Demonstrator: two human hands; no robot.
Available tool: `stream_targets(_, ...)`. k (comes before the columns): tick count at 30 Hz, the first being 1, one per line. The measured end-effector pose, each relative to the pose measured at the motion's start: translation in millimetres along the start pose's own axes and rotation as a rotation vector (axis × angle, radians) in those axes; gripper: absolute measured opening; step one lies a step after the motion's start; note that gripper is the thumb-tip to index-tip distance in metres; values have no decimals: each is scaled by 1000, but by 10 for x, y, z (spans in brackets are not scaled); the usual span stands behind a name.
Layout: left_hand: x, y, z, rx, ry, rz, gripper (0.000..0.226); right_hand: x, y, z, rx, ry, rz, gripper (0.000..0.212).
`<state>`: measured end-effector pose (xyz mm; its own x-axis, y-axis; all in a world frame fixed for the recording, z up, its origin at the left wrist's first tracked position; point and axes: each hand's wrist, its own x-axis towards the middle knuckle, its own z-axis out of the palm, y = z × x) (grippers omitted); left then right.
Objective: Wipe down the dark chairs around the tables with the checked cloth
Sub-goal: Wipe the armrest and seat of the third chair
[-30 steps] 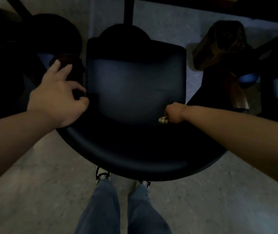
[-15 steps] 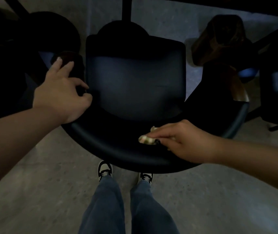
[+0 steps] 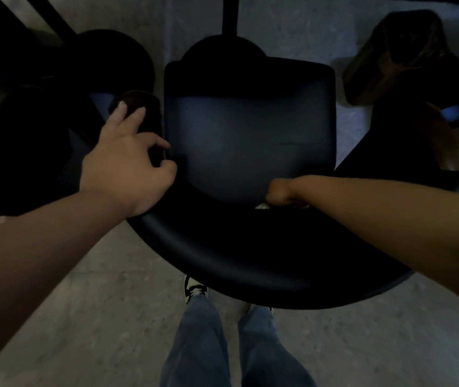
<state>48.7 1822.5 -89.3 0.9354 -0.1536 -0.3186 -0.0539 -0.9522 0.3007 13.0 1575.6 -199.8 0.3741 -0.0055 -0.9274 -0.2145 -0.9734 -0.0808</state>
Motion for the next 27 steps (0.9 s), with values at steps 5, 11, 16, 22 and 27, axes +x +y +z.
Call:
stream_targets(5, 15, -34, -4, -65, 33, 35, 46, 74, -614, -32, 420, 75, -166, 32)
stream_targets(11, 0, -50, 7, -120, 56, 56, 62, 330, -1488, -233, 932, 166, -351, 34)
stream_targets(16, 0, -73, 16, -136, 70, 69, 51, 155, -1369, -43, 1028, 322, -434, 25)
stream_targets(22, -15, -27, -7, -189, 59, 54, 63, -942, -1086, 203, 870, 546, -747, 36)
stream_targets(27, -15, -41, 4, -167, 40, 61, 60, -714, -775, 145, 789, 479, -594, 35)
